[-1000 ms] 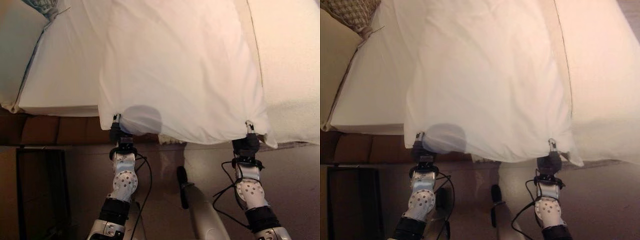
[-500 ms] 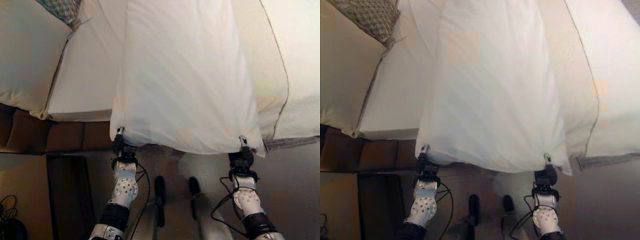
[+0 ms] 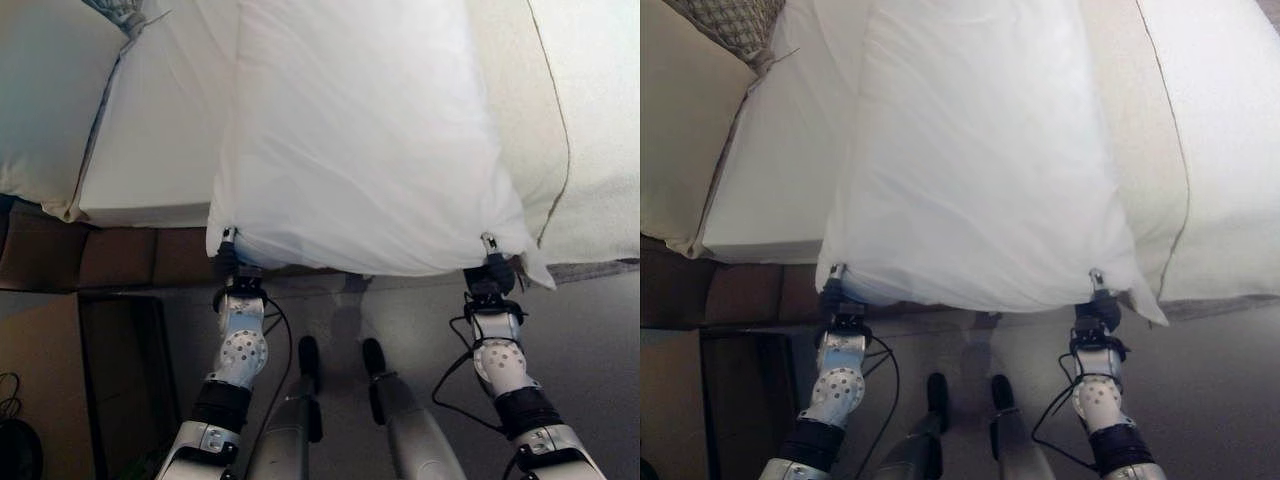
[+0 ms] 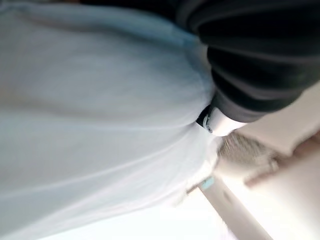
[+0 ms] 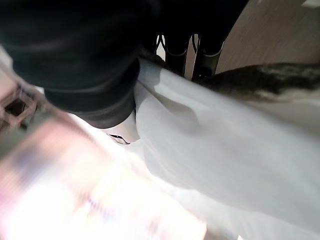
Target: Make the bed
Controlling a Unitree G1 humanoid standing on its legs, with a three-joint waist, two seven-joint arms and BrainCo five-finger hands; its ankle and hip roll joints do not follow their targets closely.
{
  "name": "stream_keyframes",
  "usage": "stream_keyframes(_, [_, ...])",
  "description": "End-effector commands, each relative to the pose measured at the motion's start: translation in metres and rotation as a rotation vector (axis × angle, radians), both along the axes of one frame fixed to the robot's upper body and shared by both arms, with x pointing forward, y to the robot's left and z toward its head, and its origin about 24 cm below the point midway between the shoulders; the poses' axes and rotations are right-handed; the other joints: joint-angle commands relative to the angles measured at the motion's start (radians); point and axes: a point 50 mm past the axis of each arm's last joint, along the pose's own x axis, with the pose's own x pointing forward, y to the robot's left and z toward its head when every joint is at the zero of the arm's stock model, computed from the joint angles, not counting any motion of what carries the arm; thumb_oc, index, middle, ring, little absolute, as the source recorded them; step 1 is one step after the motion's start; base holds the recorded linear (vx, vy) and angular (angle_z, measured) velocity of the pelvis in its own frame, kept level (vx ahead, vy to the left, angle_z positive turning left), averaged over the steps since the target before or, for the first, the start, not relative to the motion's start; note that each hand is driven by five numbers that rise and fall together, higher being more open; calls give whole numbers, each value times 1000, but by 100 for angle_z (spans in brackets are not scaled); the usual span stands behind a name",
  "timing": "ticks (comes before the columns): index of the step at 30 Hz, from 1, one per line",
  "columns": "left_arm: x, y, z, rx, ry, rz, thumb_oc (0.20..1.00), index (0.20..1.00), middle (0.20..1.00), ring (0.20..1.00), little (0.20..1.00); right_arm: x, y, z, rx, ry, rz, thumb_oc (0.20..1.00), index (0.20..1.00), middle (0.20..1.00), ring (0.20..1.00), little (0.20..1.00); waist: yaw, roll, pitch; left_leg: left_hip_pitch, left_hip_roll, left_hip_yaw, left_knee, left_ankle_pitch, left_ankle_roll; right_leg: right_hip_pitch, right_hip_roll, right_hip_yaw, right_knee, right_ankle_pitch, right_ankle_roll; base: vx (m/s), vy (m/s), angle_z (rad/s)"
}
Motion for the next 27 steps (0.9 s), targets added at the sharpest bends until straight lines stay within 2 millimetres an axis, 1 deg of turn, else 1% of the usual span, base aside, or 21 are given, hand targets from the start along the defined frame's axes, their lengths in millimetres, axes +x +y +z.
stream_keyframes(1, [-14, 42, 31, 226, -173, 141, 200, 200, 200, 200, 200, -9, 3, 24, -88, -156, 22, 200, 200, 200, 200, 200, 15, -37, -44, -10, -20, 37, 31, -36, 6, 34, -41, 42, -245, 186, 114, -67, -4, 4])
stream_keyframes(2, [-17, 47, 30, 271, -155, 173, 200, 200, 200, 200, 200, -14, 5, 23, -106, -163, 40, 200, 200, 200, 200, 200, 13, -40, -42, -12, -21, 37, 32, -32, 3, 35, -41, 47, -253, 193, 114, -56, 8, 5])
stream_keyframes(4, [-24, 56, 22, 325, -114, 212, 200, 200, 200, 200, 200, -23, -2, 14, -177, -134, 58, 200, 200, 200, 200, 200, 10, -42, -37, -16, -22, 37, 27, -27, 3, 34, -44, 51, -266, 203, 117, -49, 23, 3])
stream_keyframes(6, [-34, 65, 0, 306, -25, 246, 200, 200, 200, 200, 200, -32, -4, -7, -206, -69, 88, 200, 200, 200, 200, 200, 6, -45, -30, -19, -23, 35, 26, -23, 8, 31, -44, 56, -268, 209, 119, -44, 35, 2])
stream_keyframes(8, [-45, 70, -25, 303, 82, 264, 200, 200, 200, 200, 200, -41, -10, -36, -204, 39, 96, 200, 200, 200, 200, 200, 3, -48, -23, -26, -25, 34, 32, -21, 11, 29, -45, 62, -264, 210, 119, -41, 36, 2])
stream_keyframes(9, [-50, 75, -39, 332, 152, 275, 200, 200, 200, 200, 200, -45, -15, -51, -202, 99, 86, 200, 200, 200, 200, 200, 4, -50, -17, -26, -27, 32, 34, -22, 14, 30, -45, 64, -263, 210, 121, -33, 43, 1])
stream_keyframes(10, [-57, 78, -56, 312, 223, 282, 200, 200, 200, 200, 200, -50, -18, -65, -219, 160, 81, 200, 200, 200, 200, 200, 4, -50, -13, -28, -29, 30, 35, -22, 18, 29, -45, 67, -261, 210, 122, -24, 63, 1])
stream_keyframes(11, [-68, 80, -82, 344, 353, 283, 200, 200, 200, 200, 200, -58, -25, -92, -210, 283, 67, 200, 200, 200, 200, 200, 5, -49, -4, -25, -30, 30, 36, -26, 23, 30, -46, 71, -260, 211, 124, -20, 56, 2])
stream_keyframes(12, [-74, 83, -96, 459, 439, 262, 200, 200, 200, 200, 200, -64, -28, -111, -243, 373, 88, 200, 200, 200, 200, 200, 9, -51, -1, -24, -30, 31, 35, -27, 25, 31, -48, 69, -262, 211, 126, -13, 41, 2])
stream_keyframes(13, [-74, 83, -96, 459, 439, 263, 200, 200, 200, 200, 200, -64, -28, -110, -243, 373, 88, 200, 200, 200, 200, 200, 9, -52, -3, -27, -30, 32, 35, -25, 25, 27, -48, 70, -263, 213, 126, 0, 0, 0])
stream_keyframes(15, [-80, 83, -122, 482, 550, 235, 200, 200, 200, 200, 200, -75, -36, -135, -326, 518, 83, 200, 200, 200, 200, 200, 13, -53, 4, -21, -30, 34, 36, -28, 27, 31, -50, 70, -259, 211, 127, 0, 0, 0])
stream_keyframes(17, [-79, 83, -121, 482, 549, 235, 200, 200, 200, 200, 200, -75, -36, -135, -326, 517, 83, 200, 200, 200, 200, 200, 14, -54, 0, -26, -31, 35, 35, -25, 27, 26, -50, 71, -260, 214, 127, 0, 0, 0])
stream_keyframes(18, [-91, 78, -161, 588, 720, 140, 200, 200, 200, 200, 200, -97, -40, -175, -460, 771, 168, 200, 200, 200, 200, 200, 25, -53, 8, -15, -35, 34, 33, -27, 29, 35, -56, 64, -256, 208, 127, 0, 0, 0])
stream_keyframes(20, [-91, 78, -161, 588, 720, 140, 200, 200, 200, 200, 200, -97, -40, -175, -460, 770, 169, 200, 200, 200, 200, 200, 25, -53, 6, -19, -35, 34, 32, -25, 28, 31, -56, 65, -257, 210, 128, 14, 17, 5])
stream_keyframes(21, [-99, 78, -176, 577, 812, 146, 200, 200, 200, 200, 200, -112, -36, -193, -468, 883, 217, 200, 200, 200, 200, 200, 25, -50, 4, -10, -34, 35, 26, -28, 27, 38, -62, 60, -262, 206, 128, 21, 12, 6])
stream_keyframes(22, [-99, 78, -176, 577, 812, 146, 200, 200, 200, 200, 200, -112, -35, -193, -468, 882, 217, 200, 200, 200, 200, 200, 26, -51, 1, -14, -34, 35, 26, -26, 27, 35, -63, 61, -263, 208, 128, 38, 17, 7])
stream_keyframes(23, [-108, 78, -190, 543, 896, 155, 200, 200, 200, 200, 200, -121, -33, -204, -481, 952, 242, 200, 200, 200, 200, 200, 29, -47, -2, -12, -32, 39, 26, -27, 23, 40, -68, 55, -270, 207, 129, 21, 4, 7])
stream_keyframes(24, [-113, 78, -196, 538, 933, 158, 200, 200, 200, 200, 200, -126, -33, -208, -499, 984, 271, 200, 200, 200, 200, 200, 30, -46, -3, -12, -31, 40, 25, -28, 21, 43, -70, 49, -274, 206, 128, 32, -1, 6])
stream_keyframes(25, [-119, 79, -201, 504, 975, 179, 200, 200, 200, 200, 200, -129, -32, -211, -471, 1001, 269, 200, 200, 200, 200, 200, 32, -46, -4, -10, -30, 41, 23, -27, 20, 47, -71, 47, -276, 206, 128, 34, -12, 4])
stream_keyframes(26, [-130, 79, -212, 466, 1061, 196, 200, 200, 200, 200, 200, -137, -27, -219, -448, 1046, 294, 200, 200, 200, 200, 200, 32, -45, -6, -5, -26, 42, 18, -28, 16, 54, -73, 44, -280, 205, 127, 0, 0, 0])
stream_keyframes(27, [-130, 79, -212, 466, 1061, 196, 200, 200, 200, 200, 200, -137, -27, -219, -448, 1045, 294, 200, 200, 200, 200, 200, 32, -46, -6, -4, -26, 42, 18, -27, 16, 54, -73, 43, -281, 205, 127, 31, -7, 0])
